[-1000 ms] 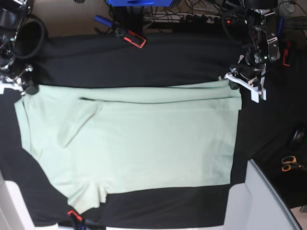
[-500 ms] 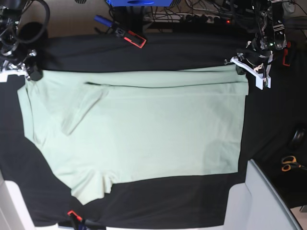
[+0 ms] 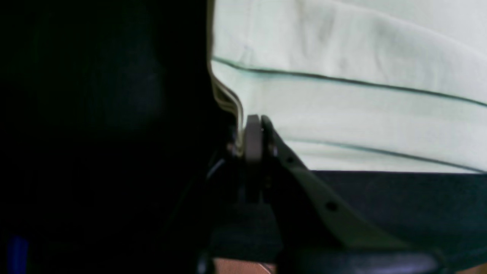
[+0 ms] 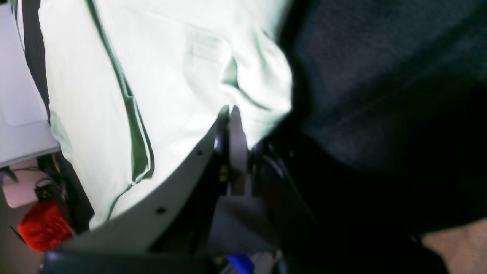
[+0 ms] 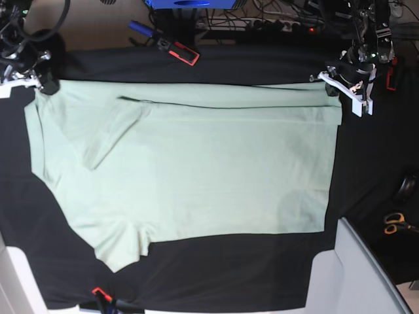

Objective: Fold the T-shirt properly
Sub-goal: 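Drag the folded shirt toward the arms with both grippers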

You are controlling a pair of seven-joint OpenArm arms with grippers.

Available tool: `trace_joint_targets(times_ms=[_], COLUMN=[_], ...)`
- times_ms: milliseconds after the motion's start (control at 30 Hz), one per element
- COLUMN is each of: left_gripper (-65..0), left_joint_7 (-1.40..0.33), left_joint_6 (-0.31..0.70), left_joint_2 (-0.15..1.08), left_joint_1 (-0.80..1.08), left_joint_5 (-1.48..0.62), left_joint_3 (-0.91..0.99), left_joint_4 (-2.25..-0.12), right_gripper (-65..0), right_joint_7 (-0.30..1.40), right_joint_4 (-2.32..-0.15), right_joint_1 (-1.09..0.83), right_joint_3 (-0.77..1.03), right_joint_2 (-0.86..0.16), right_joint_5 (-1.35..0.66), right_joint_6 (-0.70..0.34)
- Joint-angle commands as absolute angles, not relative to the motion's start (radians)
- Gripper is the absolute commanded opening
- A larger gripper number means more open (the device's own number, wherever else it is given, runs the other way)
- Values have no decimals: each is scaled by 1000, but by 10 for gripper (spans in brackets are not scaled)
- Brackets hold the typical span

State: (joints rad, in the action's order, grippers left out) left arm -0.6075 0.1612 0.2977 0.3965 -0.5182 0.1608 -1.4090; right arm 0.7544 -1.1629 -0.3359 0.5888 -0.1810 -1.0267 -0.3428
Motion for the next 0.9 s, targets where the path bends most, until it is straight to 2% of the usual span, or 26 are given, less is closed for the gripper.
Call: trace_joint_targets(times_ms=[0, 533, 600, 667, 800, 867], left_gripper=[-650, -650, -642, -571, -321, -213], left_joint_7=[-608, -613, -615, -634, -691, -690], left_joint_6=[147, 145, 145, 145, 142, 142], left_joint_2=[321, 328, 328, 329, 341, 343], left_joint_1=[400, 398, 400, 400, 397, 398], left_joint_5=[-507, -507, -507, -507, -507, -507], left_joint_3=[168, 168, 168, 170, 171, 177], left_joint_4=[-1417, -1415, -1415, -1415, -1423, -1423], right_gripper=[-650, -650, -606, -517, -324, -284], right_joint_7=[742, 742, 743, 743, 782, 791], right_joint_4=[-1185, -1184, -1182, -1188, -1198, -1198], right_joint_1=[-343, -358, -360, -367, -372, -372], right_joint_3=[596, 596, 596, 596, 598, 599], right_joint_2=[-189, -176, -173, -159, -154, -140], right_joint_5=[-1040, -1040, -1040, -1040, -1041, -1041], right_joint_6=[-348, -348, -348, -348, -348, -346])
